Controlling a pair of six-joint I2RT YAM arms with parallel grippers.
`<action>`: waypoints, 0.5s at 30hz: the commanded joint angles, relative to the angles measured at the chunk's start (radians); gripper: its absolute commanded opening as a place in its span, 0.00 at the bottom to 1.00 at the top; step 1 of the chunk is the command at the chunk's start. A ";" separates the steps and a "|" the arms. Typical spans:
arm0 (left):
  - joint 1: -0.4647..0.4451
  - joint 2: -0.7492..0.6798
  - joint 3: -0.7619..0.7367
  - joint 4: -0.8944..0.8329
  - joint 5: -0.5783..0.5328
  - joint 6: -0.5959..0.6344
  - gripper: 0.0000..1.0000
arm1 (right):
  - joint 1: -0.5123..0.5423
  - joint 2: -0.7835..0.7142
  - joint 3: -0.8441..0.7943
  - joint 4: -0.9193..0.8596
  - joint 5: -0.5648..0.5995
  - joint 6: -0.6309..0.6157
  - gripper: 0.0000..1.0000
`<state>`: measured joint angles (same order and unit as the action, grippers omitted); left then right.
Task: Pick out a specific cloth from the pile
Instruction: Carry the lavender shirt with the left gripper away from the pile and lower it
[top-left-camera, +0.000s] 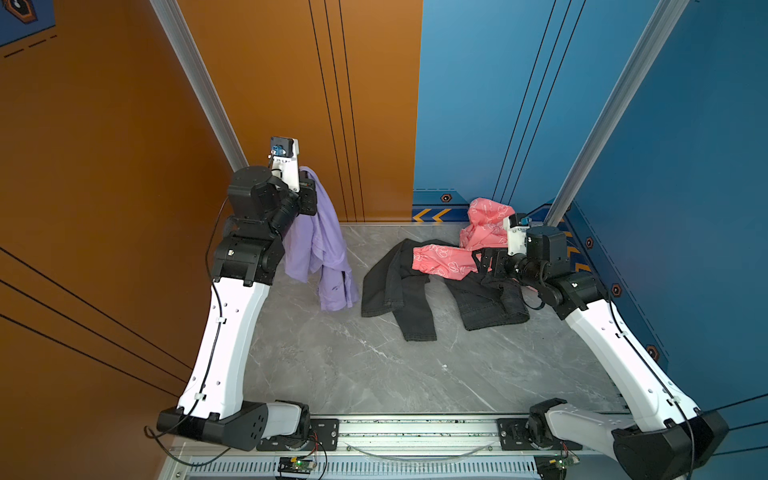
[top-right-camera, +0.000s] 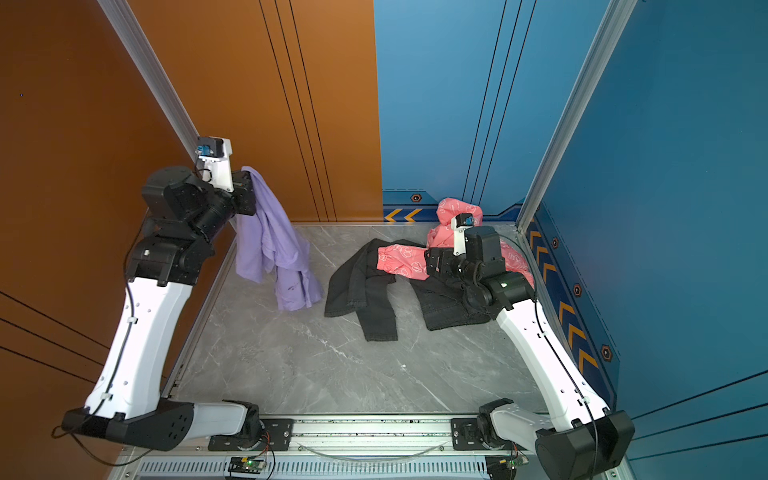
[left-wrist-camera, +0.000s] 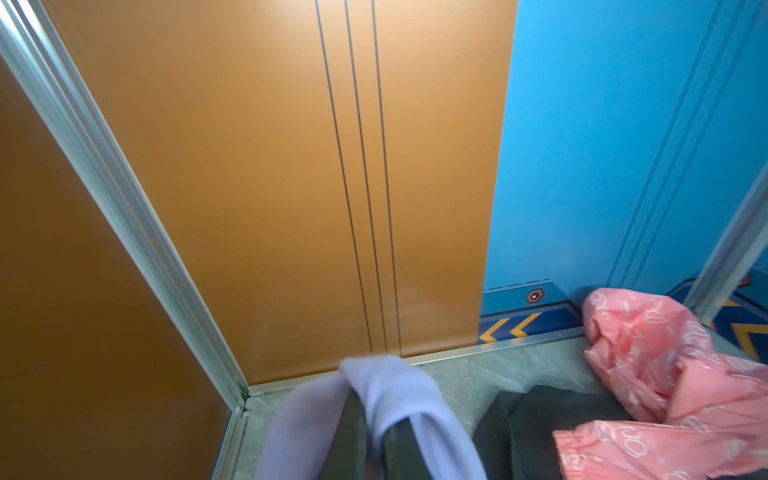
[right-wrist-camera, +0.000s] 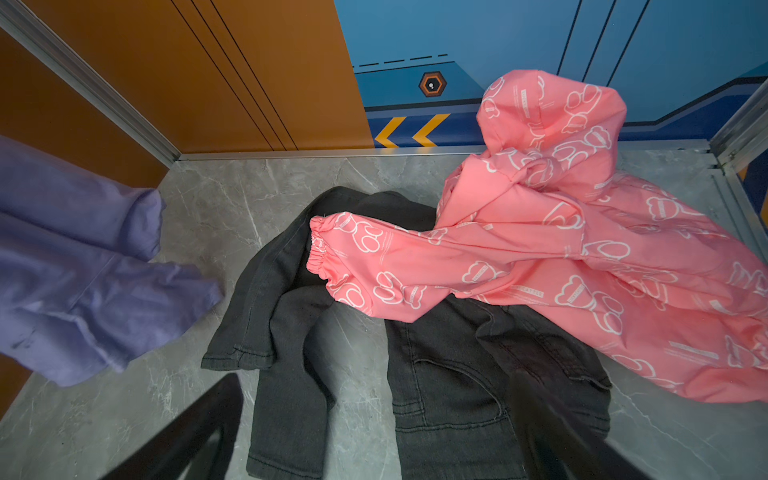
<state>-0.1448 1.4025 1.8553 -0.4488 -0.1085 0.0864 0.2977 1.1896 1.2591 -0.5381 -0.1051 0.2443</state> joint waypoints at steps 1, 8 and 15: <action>0.034 0.077 0.095 0.025 -0.161 0.024 0.00 | 0.009 0.005 0.002 0.023 -0.015 0.013 1.00; 0.067 0.151 0.153 0.027 -0.258 0.063 0.00 | 0.012 0.001 -0.011 0.023 -0.007 0.012 1.00; 0.044 0.007 -0.210 0.093 -0.354 0.102 0.00 | 0.014 0.007 -0.024 0.029 -0.013 0.019 1.00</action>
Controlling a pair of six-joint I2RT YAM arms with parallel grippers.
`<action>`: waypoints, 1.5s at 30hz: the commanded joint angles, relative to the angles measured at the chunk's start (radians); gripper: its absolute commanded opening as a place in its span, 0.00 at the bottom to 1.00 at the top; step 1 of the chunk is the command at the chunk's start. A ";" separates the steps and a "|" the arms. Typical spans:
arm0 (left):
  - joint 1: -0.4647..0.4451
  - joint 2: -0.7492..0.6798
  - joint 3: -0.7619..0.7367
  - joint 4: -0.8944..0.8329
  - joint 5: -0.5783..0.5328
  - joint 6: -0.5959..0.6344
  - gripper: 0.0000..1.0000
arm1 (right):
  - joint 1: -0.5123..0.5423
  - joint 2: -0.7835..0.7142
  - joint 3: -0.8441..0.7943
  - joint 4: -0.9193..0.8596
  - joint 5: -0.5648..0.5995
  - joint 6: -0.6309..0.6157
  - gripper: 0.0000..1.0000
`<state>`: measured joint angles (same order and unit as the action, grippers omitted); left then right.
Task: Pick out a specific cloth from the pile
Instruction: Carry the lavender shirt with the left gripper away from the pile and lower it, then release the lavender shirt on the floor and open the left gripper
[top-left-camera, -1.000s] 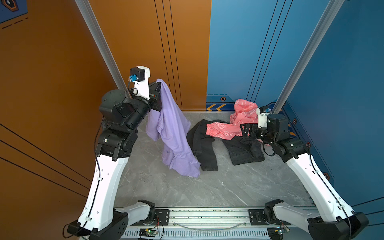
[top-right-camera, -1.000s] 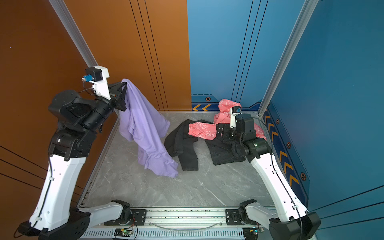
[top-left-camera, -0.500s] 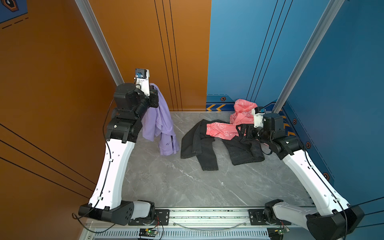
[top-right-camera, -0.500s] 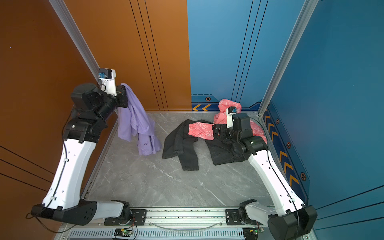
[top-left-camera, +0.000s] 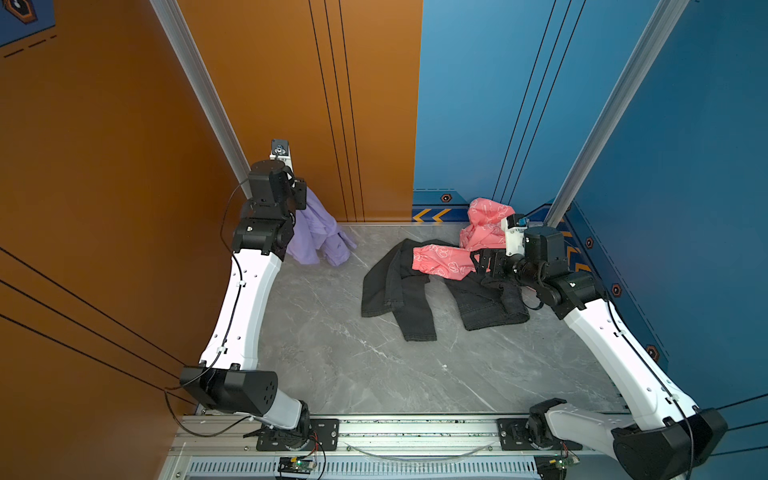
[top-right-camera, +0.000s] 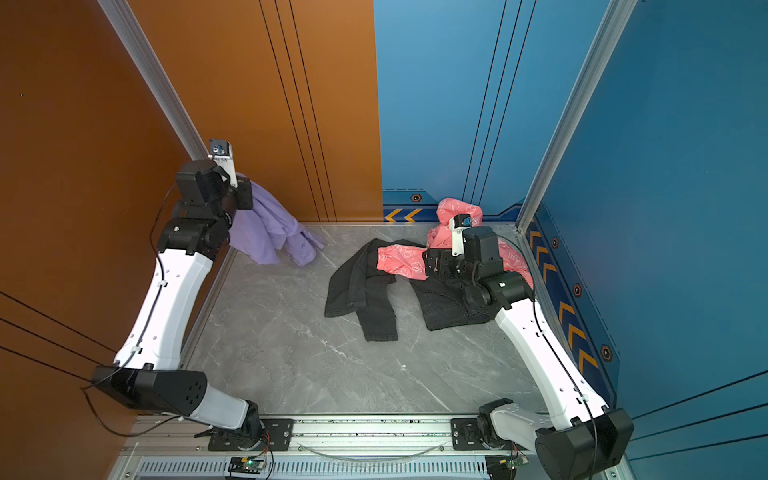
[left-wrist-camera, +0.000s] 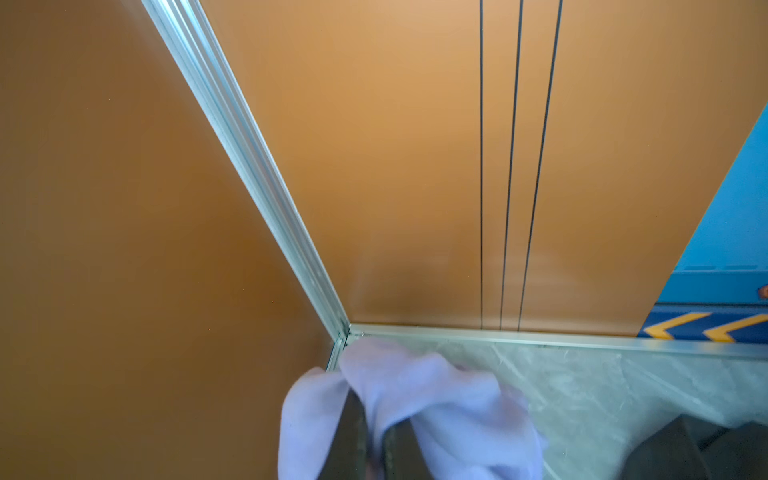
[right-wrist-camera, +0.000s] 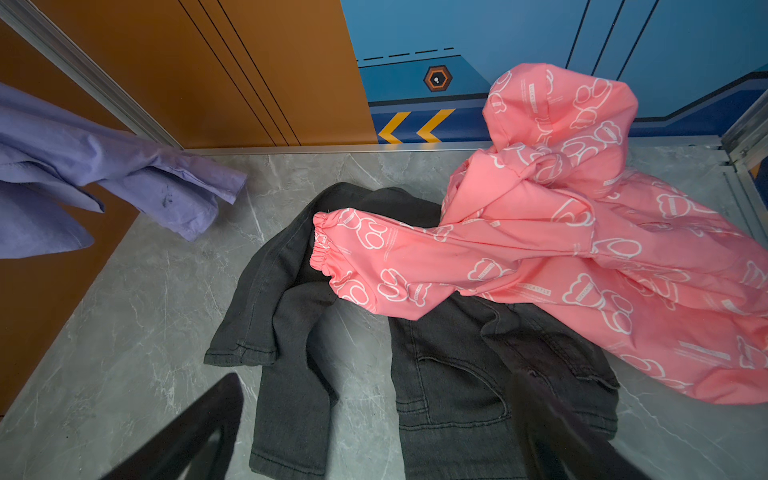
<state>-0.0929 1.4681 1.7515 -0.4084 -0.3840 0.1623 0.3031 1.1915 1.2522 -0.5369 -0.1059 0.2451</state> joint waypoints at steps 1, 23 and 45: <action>-0.011 -0.084 -0.171 0.057 -0.087 0.013 0.00 | 0.009 0.006 -0.019 0.028 -0.015 0.020 1.00; 0.021 0.026 -0.837 0.017 0.284 -0.362 0.00 | 0.011 -0.001 -0.080 0.007 -0.017 0.011 1.00; 0.074 -0.210 -0.772 0.025 0.426 -0.394 0.97 | -0.022 -0.022 -0.113 -0.002 0.005 -0.011 1.00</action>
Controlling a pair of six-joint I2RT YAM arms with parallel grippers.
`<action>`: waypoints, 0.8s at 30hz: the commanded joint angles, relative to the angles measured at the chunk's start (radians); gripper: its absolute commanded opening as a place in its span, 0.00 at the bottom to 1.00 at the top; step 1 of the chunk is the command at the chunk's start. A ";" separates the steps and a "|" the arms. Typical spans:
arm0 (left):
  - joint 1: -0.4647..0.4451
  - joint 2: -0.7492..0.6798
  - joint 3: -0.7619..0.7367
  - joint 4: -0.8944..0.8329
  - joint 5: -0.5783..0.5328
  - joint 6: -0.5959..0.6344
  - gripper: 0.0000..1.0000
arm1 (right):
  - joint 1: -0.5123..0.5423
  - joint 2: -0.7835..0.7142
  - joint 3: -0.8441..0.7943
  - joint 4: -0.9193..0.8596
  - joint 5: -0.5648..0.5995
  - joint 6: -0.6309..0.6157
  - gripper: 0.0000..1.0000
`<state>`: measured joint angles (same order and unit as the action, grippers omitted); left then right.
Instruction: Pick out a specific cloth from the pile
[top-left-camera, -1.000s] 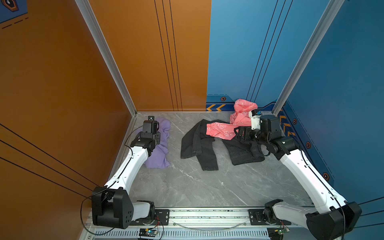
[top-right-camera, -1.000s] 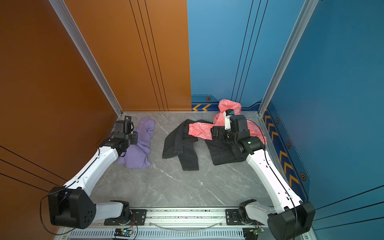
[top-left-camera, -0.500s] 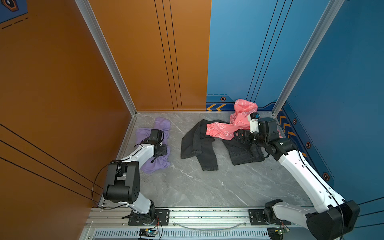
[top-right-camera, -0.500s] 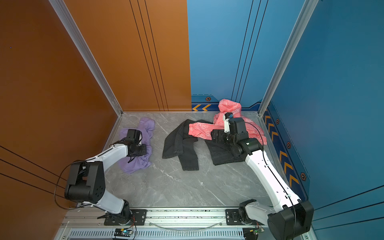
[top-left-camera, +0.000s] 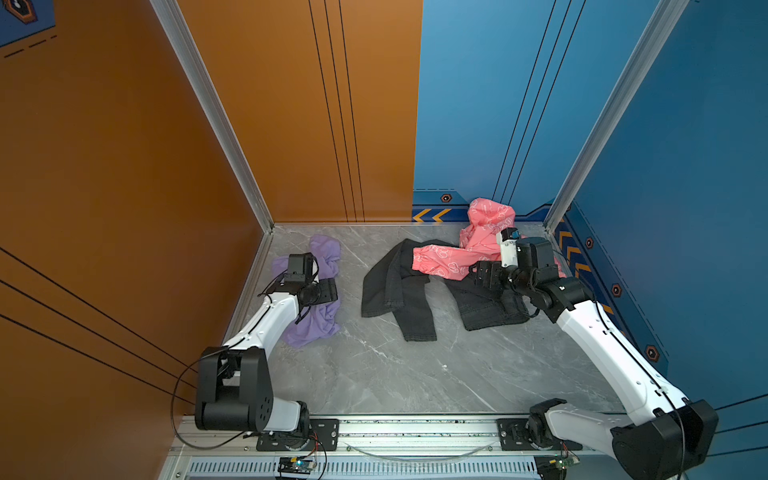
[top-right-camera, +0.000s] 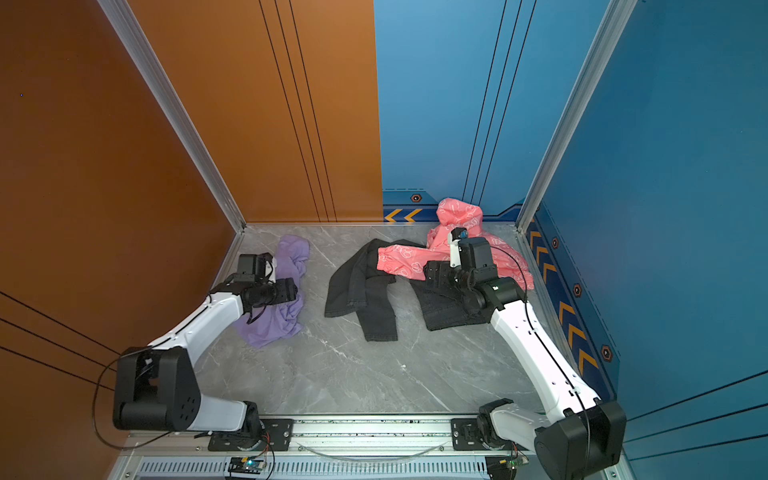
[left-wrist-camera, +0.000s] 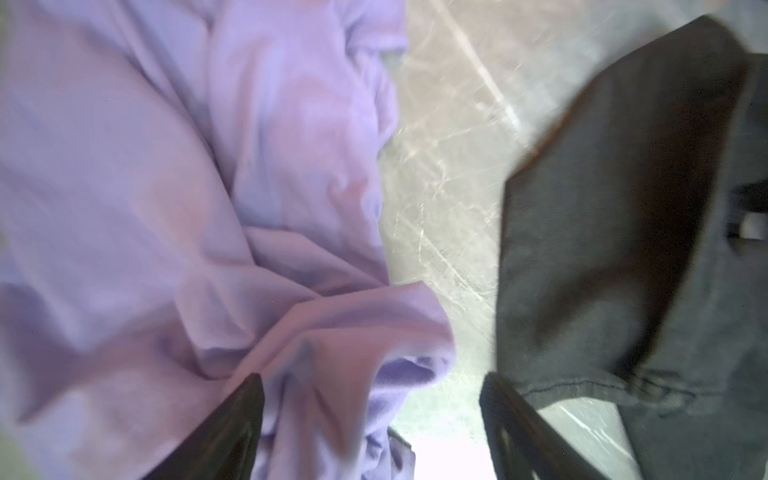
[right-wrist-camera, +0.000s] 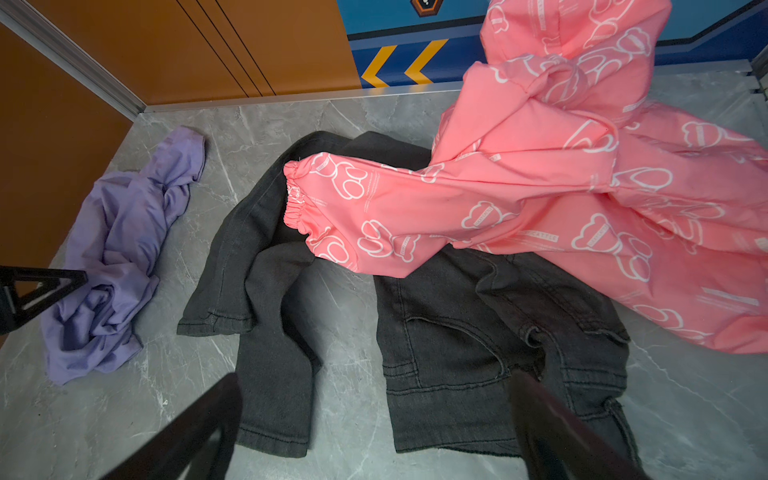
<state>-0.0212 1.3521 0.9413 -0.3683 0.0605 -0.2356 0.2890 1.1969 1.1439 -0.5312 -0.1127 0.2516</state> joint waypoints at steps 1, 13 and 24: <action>0.003 -0.128 0.040 -0.015 -0.026 0.016 1.00 | -0.010 -0.031 -0.008 -0.004 0.017 -0.018 1.00; 0.026 -0.404 -0.233 0.303 -0.165 0.143 0.98 | -0.099 -0.154 -0.262 0.258 0.120 -0.018 1.00; 0.123 -0.322 -0.605 0.905 -0.281 0.121 0.98 | -0.271 -0.279 -0.716 0.764 0.169 -0.065 1.00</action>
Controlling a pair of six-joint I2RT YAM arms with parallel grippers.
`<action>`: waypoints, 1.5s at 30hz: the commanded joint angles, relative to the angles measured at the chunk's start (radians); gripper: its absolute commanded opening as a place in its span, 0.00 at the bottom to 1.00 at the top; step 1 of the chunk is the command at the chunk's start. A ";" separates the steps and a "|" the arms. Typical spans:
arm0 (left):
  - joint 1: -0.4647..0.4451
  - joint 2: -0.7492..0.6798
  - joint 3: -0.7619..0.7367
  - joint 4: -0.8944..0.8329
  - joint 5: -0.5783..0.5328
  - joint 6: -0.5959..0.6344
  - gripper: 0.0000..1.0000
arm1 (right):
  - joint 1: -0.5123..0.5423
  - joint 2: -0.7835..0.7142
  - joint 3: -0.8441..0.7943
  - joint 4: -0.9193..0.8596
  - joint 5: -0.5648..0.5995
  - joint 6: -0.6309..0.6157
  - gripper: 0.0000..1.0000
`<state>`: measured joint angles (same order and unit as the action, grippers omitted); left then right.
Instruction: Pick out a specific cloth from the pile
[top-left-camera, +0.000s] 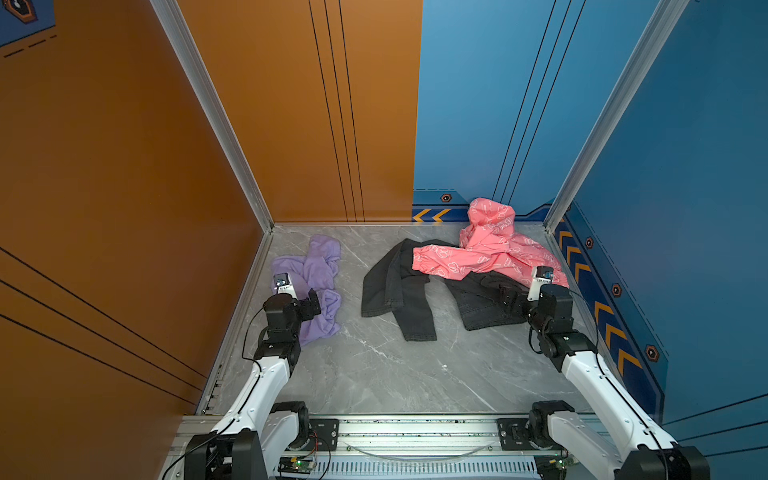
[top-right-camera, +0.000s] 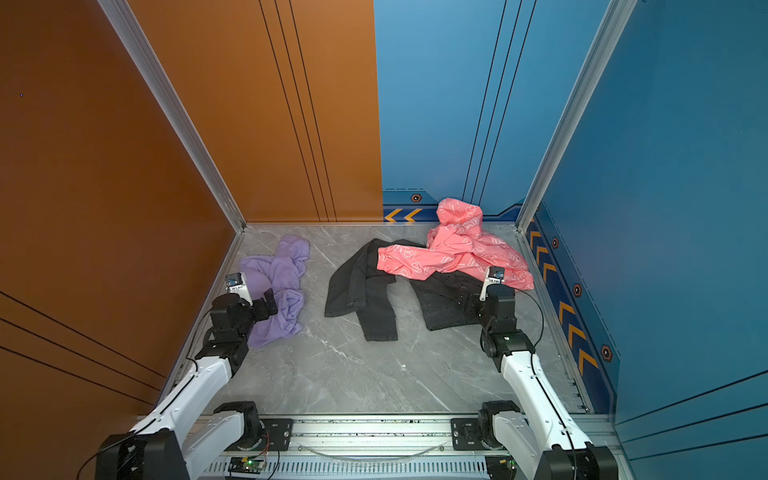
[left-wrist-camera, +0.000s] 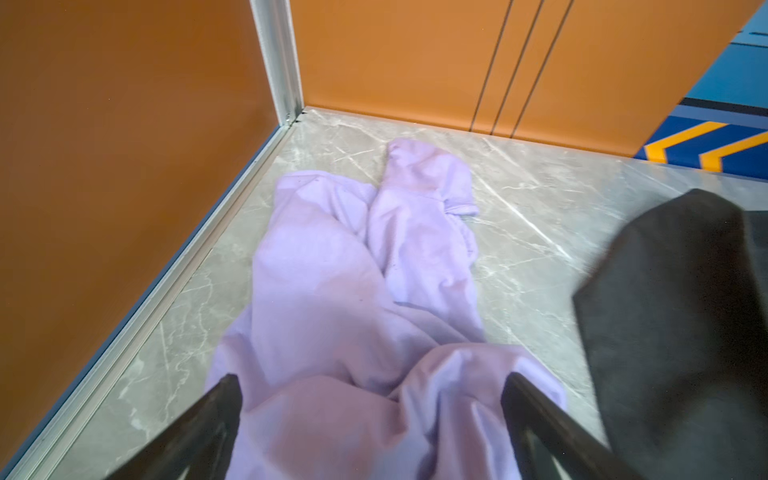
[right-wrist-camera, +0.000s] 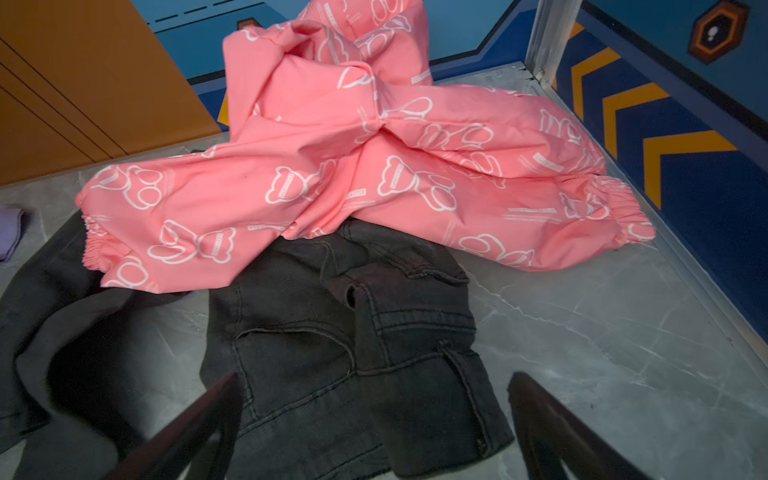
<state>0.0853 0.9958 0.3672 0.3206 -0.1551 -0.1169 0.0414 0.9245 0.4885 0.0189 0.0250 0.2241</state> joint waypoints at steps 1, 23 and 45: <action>0.023 0.060 -0.038 0.235 -0.084 -0.001 0.98 | -0.032 0.010 -0.084 0.246 0.038 -0.052 1.00; -0.039 0.313 -0.047 0.425 0.009 0.130 0.98 | -0.050 0.602 -0.173 0.970 0.041 -0.139 1.00; -0.119 0.567 0.000 0.629 -0.053 0.113 0.98 | -0.020 0.622 -0.116 0.889 0.070 -0.163 1.00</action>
<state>-0.0277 1.5620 0.3550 0.9333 -0.1390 0.0067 0.0196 1.5452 0.3561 0.9260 0.0830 0.0742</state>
